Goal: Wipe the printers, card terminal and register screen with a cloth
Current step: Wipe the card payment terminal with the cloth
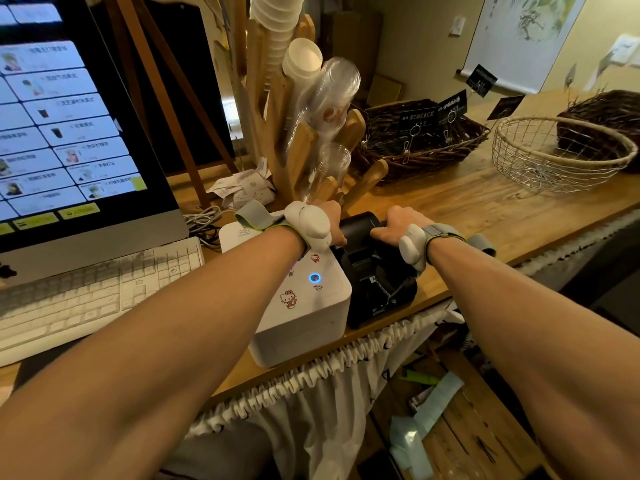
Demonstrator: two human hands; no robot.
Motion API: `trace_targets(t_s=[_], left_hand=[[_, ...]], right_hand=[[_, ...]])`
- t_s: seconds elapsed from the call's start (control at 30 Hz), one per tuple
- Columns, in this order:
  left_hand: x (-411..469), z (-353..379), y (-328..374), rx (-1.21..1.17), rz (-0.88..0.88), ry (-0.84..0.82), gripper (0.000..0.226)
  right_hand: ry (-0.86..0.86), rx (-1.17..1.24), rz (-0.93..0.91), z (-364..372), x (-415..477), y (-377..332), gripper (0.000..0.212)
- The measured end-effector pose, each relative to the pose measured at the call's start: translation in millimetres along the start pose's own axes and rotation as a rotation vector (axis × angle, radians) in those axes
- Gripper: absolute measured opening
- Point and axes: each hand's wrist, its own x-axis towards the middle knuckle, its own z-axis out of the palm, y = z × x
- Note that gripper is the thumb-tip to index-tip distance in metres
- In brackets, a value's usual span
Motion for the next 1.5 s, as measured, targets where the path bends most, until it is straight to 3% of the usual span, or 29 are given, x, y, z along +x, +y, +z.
trace_targets(t_s=[0.73,1.2,1.5], left_hand=[[-4,13,-11,0.094,0.013,0.056,0.037],[0,6,-7,0.003,0.009,0.007,0.031],[-4,3,-1,-0.046,-0.002,0.004,0.039]], right_hand=[[0.076,-0.058,0.038,8,-3,-7,0.034],[0.060,-0.083,0.014,6,2,-6,0.034],[0.032,-0.094,-0.016,3,2,-8,0.028]])
